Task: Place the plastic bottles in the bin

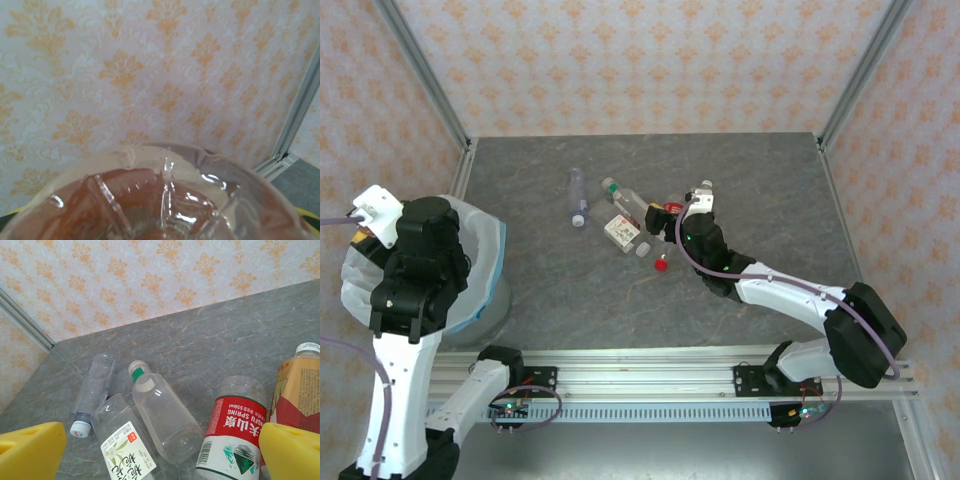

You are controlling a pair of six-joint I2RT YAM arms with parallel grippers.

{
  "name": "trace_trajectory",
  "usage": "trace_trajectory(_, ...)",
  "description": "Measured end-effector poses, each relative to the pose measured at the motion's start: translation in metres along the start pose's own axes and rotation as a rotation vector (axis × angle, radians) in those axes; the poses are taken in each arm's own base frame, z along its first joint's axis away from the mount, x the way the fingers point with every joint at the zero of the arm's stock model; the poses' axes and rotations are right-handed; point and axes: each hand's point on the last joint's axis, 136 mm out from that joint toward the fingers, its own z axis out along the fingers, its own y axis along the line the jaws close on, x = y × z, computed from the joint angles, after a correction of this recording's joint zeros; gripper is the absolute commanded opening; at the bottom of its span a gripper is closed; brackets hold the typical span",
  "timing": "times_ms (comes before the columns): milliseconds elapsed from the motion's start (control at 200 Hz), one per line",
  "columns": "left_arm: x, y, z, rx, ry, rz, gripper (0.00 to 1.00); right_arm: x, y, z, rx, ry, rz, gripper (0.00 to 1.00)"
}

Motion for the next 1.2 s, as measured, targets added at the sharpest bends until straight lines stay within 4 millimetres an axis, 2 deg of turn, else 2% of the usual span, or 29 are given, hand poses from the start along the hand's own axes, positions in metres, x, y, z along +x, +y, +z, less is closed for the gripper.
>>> trace_trajectory(100, 0.012, -0.001, 0.009, -0.001, 0.054, -0.026, 0.48, 0.000, 0.000, 0.000, -0.003, 0.002, 0.007, 0.99)
trace_trajectory(200, 0.024, -0.006, 0.016, 0.011, 0.114, -0.045, 0.58, 0.000, 0.000, 0.000, -0.003, 0.002, 0.011, 0.99)
trace_trajectory(445, 0.060, -0.021, 0.044, 0.022, 0.311, -0.112, 1.00, 0.001, 0.000, 0.000, -0.001, 0.005, 0.011, 0.99)
trace_trajectory(601, 0.071, -0.035, 0.043, 0.096, 0.386, -0.150, 1.00, 0.003, -0.001, 0.000, 0.005, 0.014, 0.009, 0.99)
trace_trajectory(1046, 0.056, -0.082, 0.008, 0.452, 0.436, -0.286, 1.00, 0.006, -0.006, 0.001, 0.020, 0.026, 0.015, 0.99)
trace_trajectory(1201, 0.063, -0.103, 0.004, 0.547, 0.493, -0.288, 1.00, 0.006, -0.011, 0.002, 0.037, 0.029, 0.027, 0.99)
